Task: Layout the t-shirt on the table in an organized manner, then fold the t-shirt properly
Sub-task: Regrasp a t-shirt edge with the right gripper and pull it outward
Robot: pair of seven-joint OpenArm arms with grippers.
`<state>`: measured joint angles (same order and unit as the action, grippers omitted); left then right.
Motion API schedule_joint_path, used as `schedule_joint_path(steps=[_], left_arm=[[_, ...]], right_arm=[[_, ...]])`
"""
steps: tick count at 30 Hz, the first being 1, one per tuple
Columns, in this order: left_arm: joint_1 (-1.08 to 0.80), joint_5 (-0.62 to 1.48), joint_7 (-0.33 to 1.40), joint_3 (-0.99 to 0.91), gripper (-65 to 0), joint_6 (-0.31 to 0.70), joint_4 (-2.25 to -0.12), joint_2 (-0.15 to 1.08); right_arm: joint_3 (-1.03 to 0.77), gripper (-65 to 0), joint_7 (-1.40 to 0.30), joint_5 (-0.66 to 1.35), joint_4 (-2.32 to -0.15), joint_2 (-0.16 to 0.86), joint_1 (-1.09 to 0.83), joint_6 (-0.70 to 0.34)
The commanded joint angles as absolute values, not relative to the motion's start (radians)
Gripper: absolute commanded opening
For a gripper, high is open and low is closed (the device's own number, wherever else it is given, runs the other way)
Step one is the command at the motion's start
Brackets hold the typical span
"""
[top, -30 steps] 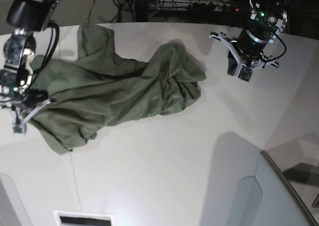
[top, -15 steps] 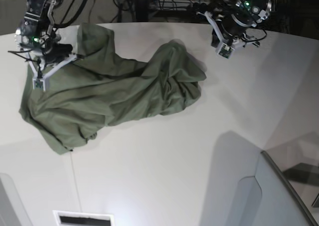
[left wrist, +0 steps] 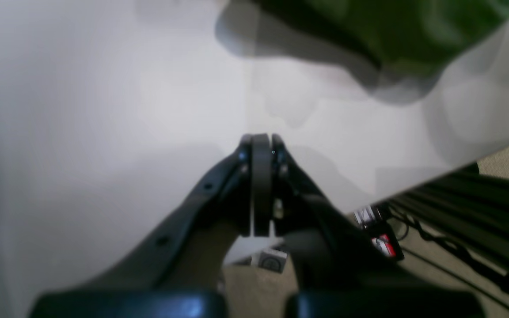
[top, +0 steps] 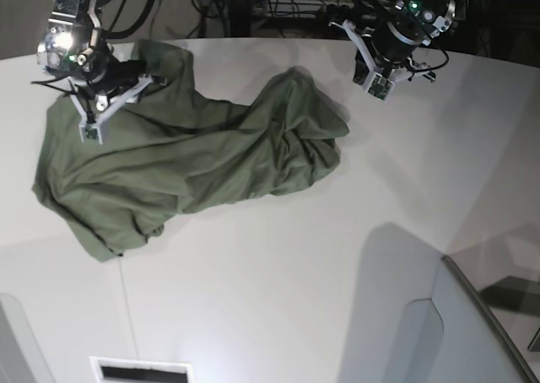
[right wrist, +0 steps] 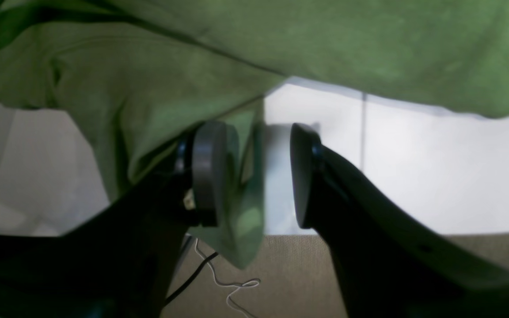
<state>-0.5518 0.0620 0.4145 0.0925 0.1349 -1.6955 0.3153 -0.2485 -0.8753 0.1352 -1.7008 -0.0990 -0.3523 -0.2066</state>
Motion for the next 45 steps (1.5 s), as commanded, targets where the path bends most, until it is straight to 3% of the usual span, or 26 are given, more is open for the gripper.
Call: schedule_joint_path(steps=[1, 8, 10, 12, 25, 38, 45], left_arm=[[-0.561, 0.070, 0.400, 0.090, -65.0, 0.131, -1.715, 0.320], [-0.575, 0.061, 0.400, 0.090, -65.0, 0.131, -1.710, 0.325], [-0.576, 0.061, 0.400, 0.090, -65.0, 0.131, -1.712, 0.325], [-0.576, 0.061, 0.400, 0.090, -65.0, 0.131, -1.710, 0.325], [-0.570, 0.061, 0.395, 0.090, -65.0, 0.131, -1.707, 0.323], [-0.522, 0.061, 0.397, 0.088, -65.0, 0.131, -1.724, 0.320], [-0.387, 0.061, 0.403, 0.168, -65.0, 0.131, -1.802, 0.265]], right_arm=[[-0.239, -42.8, -0.869, 0.140, -1.693, -0.097, -0.352, -0.205], [-0.239, -43.2, -0.860, 0.143, -1.596, -0.097, -0.351, -0.211], [-0.245, -50.6, -0.860, 0.143, -1.598, -0.097, -0.355, -0.211], [-0.246, -65.0, -0.871, 0.143, -1.604, -0.097, -0.358, -0.211], [-0.397, -65.0, -0.969, 0.145, -1.808, -0.104, -0.447, -0.205], [-0.582, -65.0, -1.044, 0.145, -1.805, -0.119, -0.449, -0.203], [-0.588, -65.0, -1.046, 0.145, -1.779, -0.119, -0.453, -0.203]])
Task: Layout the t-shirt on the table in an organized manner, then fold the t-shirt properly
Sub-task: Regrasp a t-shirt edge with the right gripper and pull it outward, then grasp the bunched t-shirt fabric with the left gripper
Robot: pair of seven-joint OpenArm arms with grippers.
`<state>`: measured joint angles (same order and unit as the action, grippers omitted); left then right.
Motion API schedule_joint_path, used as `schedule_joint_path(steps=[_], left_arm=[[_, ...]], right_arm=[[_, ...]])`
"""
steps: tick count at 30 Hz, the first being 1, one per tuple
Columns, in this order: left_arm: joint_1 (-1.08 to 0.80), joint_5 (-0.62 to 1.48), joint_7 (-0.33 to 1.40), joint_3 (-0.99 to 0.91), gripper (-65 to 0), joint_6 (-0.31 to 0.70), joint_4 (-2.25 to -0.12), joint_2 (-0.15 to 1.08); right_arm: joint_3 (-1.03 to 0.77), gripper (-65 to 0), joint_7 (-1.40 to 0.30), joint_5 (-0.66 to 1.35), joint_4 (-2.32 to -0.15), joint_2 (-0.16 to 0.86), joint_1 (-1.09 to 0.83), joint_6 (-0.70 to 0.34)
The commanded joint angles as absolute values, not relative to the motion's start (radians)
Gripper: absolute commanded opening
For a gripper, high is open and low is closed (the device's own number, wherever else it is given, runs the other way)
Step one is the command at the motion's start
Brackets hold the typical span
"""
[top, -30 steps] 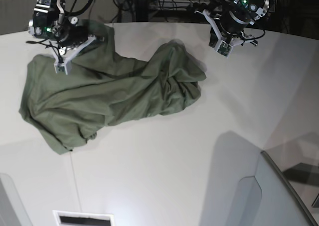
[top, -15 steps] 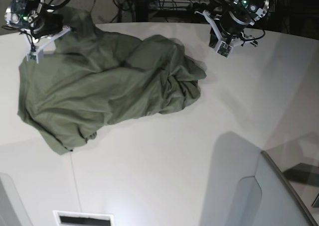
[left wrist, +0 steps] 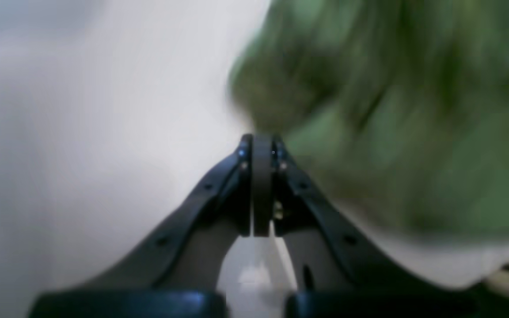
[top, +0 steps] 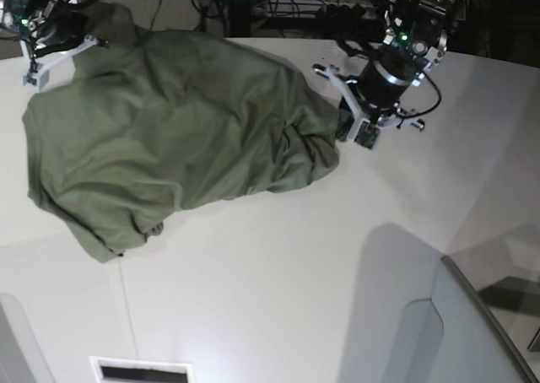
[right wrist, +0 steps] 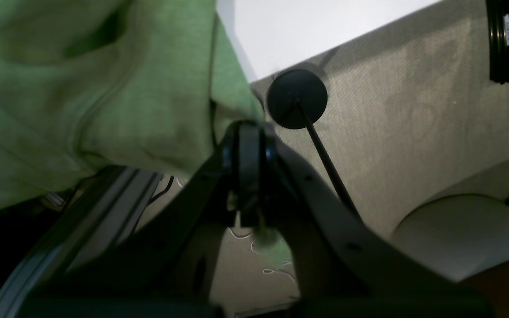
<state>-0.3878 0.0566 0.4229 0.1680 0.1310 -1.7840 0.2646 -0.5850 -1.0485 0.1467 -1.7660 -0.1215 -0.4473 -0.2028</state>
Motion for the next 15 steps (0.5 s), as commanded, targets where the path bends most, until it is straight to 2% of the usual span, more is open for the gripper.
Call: schedule_joint_path(steps=[1, 7, 15], left_arm=[[-0.351, 0.061, 0.403, 0.216, -65.0, 0.131, -1.797, 0.259], [-0.137, 0.061, 0.536, 0.444, -65.0, 0.130, -1.682, 0.199], [0.005, 0.059, 0.538, 0.469, -65.0, 0.130, -1.431, 0.108]], right_arm=[[-0.590, -65.0, -1.046, 0.145, -1.773, -0.119, -0.453, -0.203], [-0.593, -65.0, -1.046, 0.143, -1.768, -0.119, -0.475, -0.203], [-0.665, -65.0, -1.046, 0.143, -1.771, -0.119, -0.478, -0.203]])
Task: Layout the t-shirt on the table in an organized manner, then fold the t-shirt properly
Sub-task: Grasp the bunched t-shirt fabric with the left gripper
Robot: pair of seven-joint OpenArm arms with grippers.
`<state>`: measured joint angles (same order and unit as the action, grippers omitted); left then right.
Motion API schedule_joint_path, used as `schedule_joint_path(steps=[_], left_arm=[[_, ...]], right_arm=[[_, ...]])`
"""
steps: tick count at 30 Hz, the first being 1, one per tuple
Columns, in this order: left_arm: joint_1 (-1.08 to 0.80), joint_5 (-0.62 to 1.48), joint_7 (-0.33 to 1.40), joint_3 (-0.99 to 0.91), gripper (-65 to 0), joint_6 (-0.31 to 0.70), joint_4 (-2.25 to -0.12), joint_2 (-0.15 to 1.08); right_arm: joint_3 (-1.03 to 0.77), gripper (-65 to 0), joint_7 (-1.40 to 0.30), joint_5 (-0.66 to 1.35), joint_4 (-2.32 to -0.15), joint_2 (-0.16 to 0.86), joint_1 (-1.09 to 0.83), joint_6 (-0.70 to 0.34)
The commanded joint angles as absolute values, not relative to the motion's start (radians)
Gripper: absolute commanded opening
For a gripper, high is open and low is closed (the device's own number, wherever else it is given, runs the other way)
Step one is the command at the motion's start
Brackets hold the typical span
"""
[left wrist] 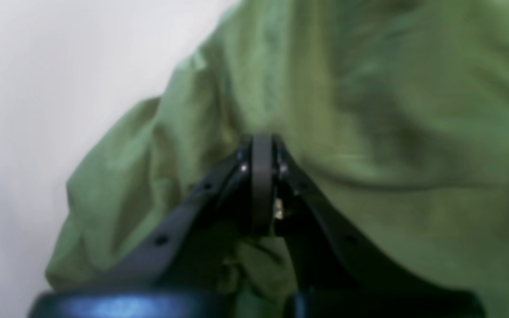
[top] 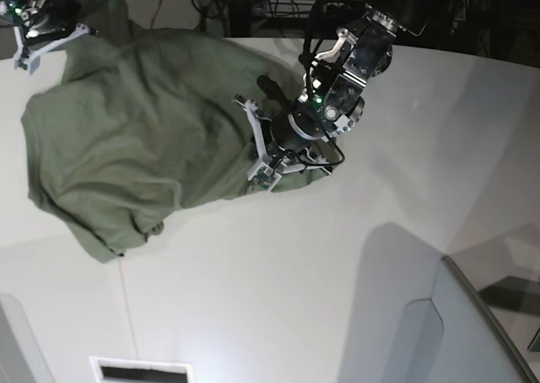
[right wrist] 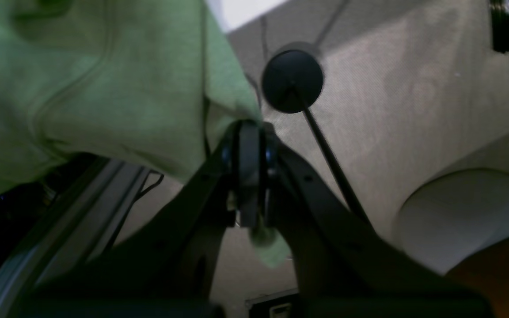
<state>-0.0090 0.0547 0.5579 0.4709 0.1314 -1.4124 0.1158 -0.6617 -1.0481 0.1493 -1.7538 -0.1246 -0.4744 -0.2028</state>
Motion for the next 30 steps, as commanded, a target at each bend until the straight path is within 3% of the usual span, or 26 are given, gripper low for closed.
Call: schedule_joint_path(steps=[1, 15, 21, 27, 30], left_arm=[[0.018, 0.059, 0.538, 0.469, -65.0, 0.130, -1.405, 0.102], [0.047, 0.059, 0.536, 0.461, -65.0, 0.130, -1.337, 0.154], [0.047, 0.061, 0.536, 0.460, -65.0, 0.130, -1.402, 0.160], [0.050, 0.061, 0.536, 0.460, -65.0, 0.128, -1.415, 0.160], [0.047, 0.061, 0.536, 0.460, -65.0, 0.120, -1.415, 0.160]], right_arm=[[-0.673, -65.0, -1.046, 0.143, -1.771, -0.119, -0.478, -0.203], [-0.694, -64.1, -1.194, 0.208, -1.778, -0.114, -0.464, -0.211], [-0.693, -47.4, -1.241, 0.232, -1.960, -0.111, -0.460, -0.209], [-0.679, -46.7, -1.228, 0.237, -1.974, -0.005, -0.348, -0.216], [-0.630, -47.0, -1.142, 0.236, -1.893, 0.050, -0.249, -0.280]])
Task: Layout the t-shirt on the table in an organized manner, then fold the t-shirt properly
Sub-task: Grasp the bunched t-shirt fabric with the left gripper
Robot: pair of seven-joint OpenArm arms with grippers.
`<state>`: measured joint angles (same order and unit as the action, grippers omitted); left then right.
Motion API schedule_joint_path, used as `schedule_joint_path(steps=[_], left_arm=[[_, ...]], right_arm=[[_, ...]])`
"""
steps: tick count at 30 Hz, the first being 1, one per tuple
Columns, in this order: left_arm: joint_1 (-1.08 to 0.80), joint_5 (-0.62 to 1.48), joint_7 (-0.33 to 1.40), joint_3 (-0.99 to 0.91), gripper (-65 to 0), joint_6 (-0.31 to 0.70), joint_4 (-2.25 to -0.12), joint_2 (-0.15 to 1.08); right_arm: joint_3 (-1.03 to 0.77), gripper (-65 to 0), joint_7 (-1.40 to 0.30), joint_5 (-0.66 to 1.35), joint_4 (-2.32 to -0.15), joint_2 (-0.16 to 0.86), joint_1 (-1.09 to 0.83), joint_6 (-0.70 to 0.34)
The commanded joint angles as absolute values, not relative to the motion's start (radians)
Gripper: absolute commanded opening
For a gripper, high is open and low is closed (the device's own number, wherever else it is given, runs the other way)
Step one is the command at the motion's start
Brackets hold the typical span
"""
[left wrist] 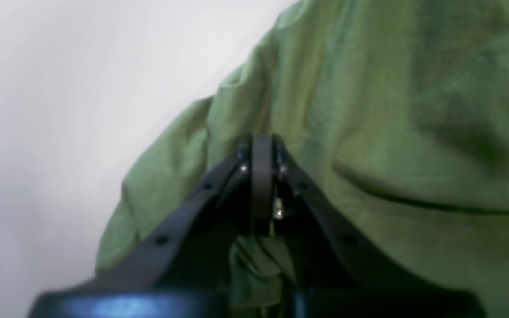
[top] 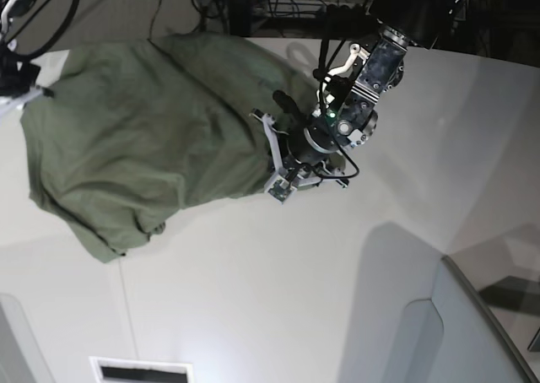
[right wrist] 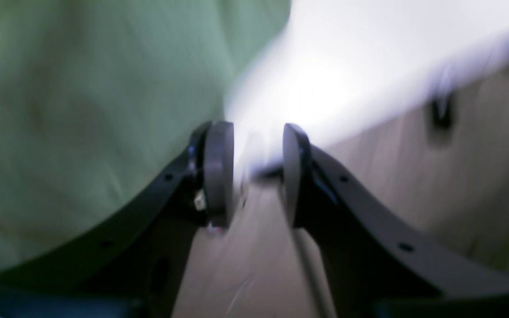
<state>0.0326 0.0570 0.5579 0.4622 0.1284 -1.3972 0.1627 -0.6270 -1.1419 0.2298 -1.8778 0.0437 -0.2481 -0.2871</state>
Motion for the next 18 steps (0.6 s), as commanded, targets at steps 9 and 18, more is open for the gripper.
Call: schedule_joint_path(steps=[9, 18], left_arm=[[0.030, 0.061, 0.536, 0.461, -65.0, 0.024, -1.415, 0.188], [0.076, 0.061, 0.536, 0.467, -65.0, 0.024, -1.333, 0.176]], right_arm=[[-0.476, -64.1, -1.063, 0.229, -1.368, 0.159, -0.008, -0.317], [-0.444, -65.0, -0.886, 0.228, -0.998, 0.208, 0.148, -0.317]])
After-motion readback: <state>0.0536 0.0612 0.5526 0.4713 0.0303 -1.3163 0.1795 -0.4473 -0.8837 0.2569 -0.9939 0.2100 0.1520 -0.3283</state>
